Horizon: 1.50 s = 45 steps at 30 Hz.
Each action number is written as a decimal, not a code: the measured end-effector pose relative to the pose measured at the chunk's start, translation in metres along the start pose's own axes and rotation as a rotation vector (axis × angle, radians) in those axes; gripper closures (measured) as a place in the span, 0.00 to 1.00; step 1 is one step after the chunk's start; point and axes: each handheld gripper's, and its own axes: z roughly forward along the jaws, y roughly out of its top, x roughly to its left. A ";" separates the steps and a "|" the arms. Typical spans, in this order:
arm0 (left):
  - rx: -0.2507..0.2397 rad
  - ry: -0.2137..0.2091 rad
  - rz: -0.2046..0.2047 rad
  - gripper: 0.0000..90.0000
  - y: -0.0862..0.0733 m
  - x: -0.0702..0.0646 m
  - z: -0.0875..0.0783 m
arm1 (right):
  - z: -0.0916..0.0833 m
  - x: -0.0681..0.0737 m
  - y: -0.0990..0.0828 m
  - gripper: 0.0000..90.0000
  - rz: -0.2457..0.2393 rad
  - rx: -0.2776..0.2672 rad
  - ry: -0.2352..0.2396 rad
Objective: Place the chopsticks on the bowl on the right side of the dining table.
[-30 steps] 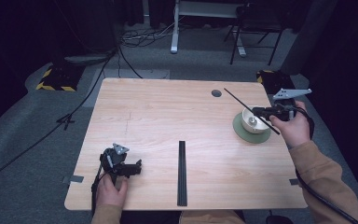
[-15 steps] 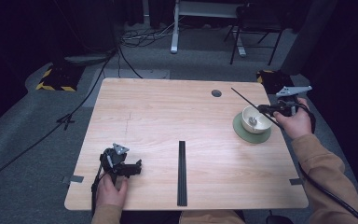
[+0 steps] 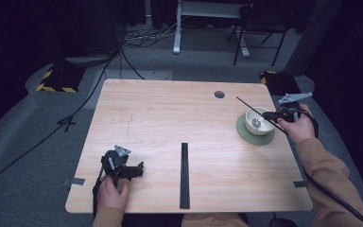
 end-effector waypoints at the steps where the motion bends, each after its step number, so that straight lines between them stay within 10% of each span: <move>1: 0.000 0.000 0.000 0.00 0.000 0.000 0.000 | 0.000 0.000 0.000 0.96 0.000 0.000 0.000; 16: 0.000 0.000 0.000 0.00 0.000 0.000 0.000 | 0.013 -0.001 -0.021 0.92 0.020 0.042 0.018; 26: 0.000 0.000 0.000 0.00 0.000 0.000 0.000 | 0.003 0.001 -0.015 0.78 0.039 -0.042 0.007; 45: -0.001 -0.002 0.000 0.00 0.000 0.000 0.000 | -0.031 0.074 0.027 0.43 0.069 -0.172 0.061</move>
